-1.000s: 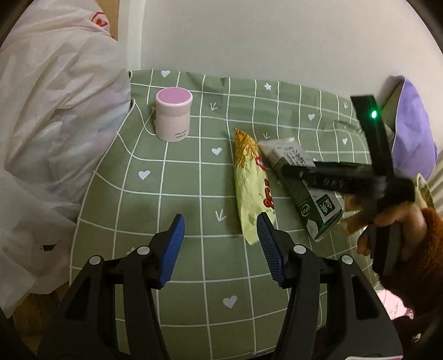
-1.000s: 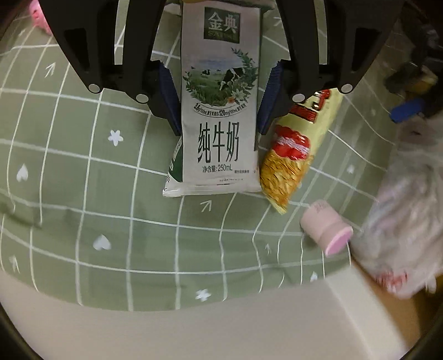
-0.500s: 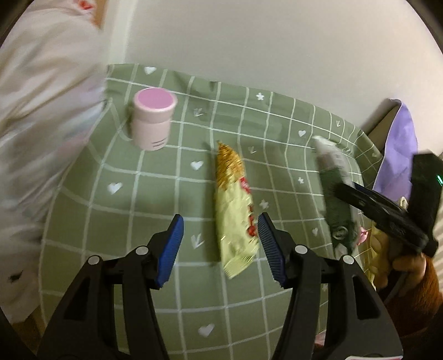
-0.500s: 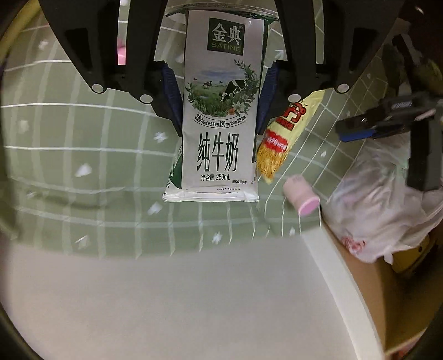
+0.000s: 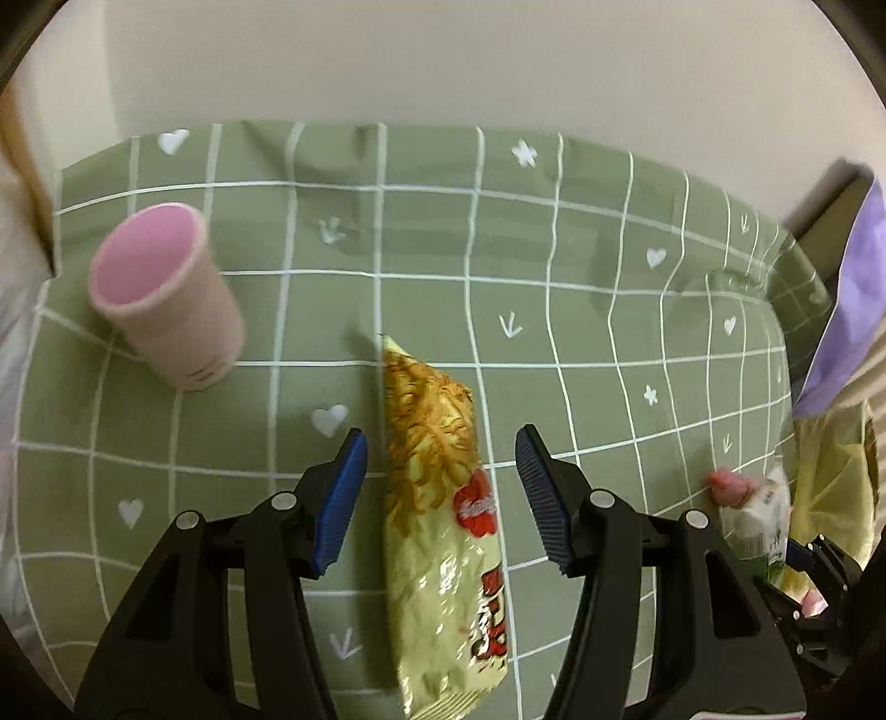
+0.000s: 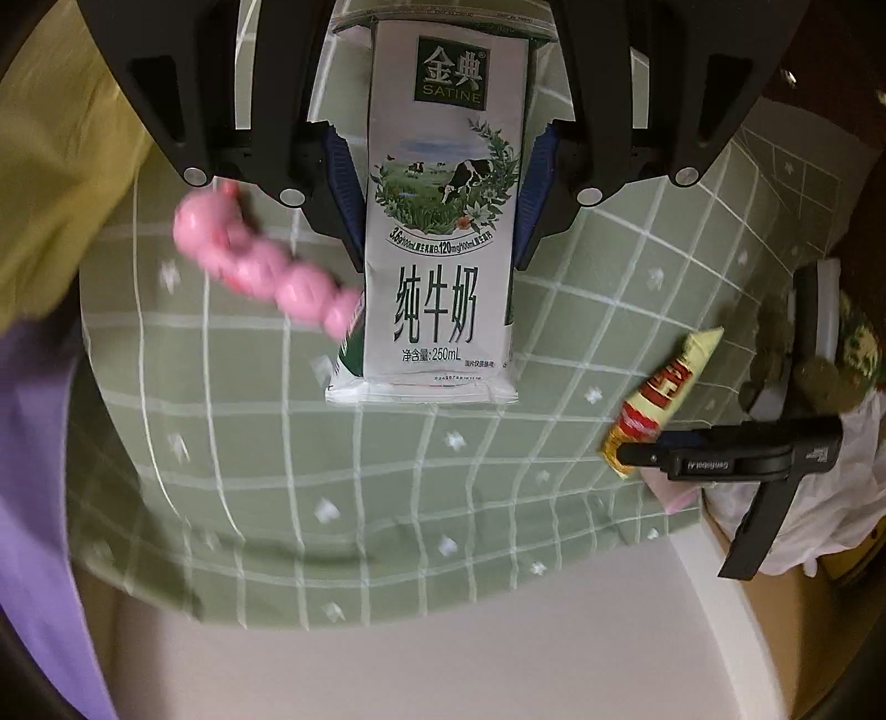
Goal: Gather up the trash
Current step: 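Grasp the white milk carton with right tool while left tool grasps yellow noodle snack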
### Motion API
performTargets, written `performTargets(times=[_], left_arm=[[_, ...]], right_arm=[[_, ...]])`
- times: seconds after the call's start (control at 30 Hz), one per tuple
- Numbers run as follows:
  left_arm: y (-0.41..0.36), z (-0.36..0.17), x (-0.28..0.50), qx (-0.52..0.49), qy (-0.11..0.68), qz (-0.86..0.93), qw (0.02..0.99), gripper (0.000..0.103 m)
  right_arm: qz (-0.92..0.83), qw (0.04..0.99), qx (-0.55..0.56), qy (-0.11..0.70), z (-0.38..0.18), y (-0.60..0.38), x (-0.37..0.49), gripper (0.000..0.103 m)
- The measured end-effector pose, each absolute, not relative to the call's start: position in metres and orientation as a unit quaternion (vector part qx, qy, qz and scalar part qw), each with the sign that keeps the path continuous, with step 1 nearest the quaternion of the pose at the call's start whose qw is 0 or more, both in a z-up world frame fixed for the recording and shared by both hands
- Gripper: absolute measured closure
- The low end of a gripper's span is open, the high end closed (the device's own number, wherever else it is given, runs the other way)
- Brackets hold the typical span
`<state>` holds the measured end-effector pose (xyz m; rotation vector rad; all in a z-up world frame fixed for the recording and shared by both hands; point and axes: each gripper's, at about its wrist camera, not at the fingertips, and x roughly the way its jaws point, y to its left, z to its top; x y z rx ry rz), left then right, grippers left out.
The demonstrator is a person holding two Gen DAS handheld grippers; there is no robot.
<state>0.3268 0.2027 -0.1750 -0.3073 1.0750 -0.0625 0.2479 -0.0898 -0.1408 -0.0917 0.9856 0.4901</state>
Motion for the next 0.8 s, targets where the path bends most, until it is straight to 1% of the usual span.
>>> performTargets(times=[0.1,0.13,0.17,0.3,0.37,0.57,0.63,0.8], left_arm=[[0.187,-0.176,0.324,-0.146,0.512,-0.064,0.844,0.05],[0.18,-0.176,0.322,-0.144,0.512,-0.076,0.843,0.05],[0.173,-0.176,0.32,-0.139,0.513,-0.087,0.843,0.05],[0.147,-0.172,0.31,-0.106,0.511,-0.117,0.845,0.05],[0.141,-0.167,0.306,-0.091,0.506,-0.119,0.85,0.05],[0.152,-0.159,0.296,-0.091,0.497,-0.105,0.856,0.05],[0.161,-0.156,0.291,-0.09,0.494,-0.102,0.859,0.05],[0.162,-0.147,0.29,-0.078,0.487,-0.118,0.862,0.05]], right_arm=[[0.229,0.859,-0.027,0.458,-0.147,-0.098,0.241,0.054],[0.228,0.86,-0.027,0.456,-0.148,-0.101,0.24,0.053],[0.224,0.858,-0.029,0.461,-0.15,-0.104,0.238,0.048],[0.224,0.852,-0.027,0.472,-0.149,-0.1,0.237,0.048],[0.22,0.851,-0.051,0.475,-0.145,-0.093,0.241,0.048],[0.218,0.839,-0.101,0.488,-0.147,-0.07,0.264,0.048],[0.226,0.84,-0.101,0.483,-0.142,-0.066,0.268,0.05],[0.238,0.873,-0.076,0.42,-0.105,-0.079,0.259,0.052]])
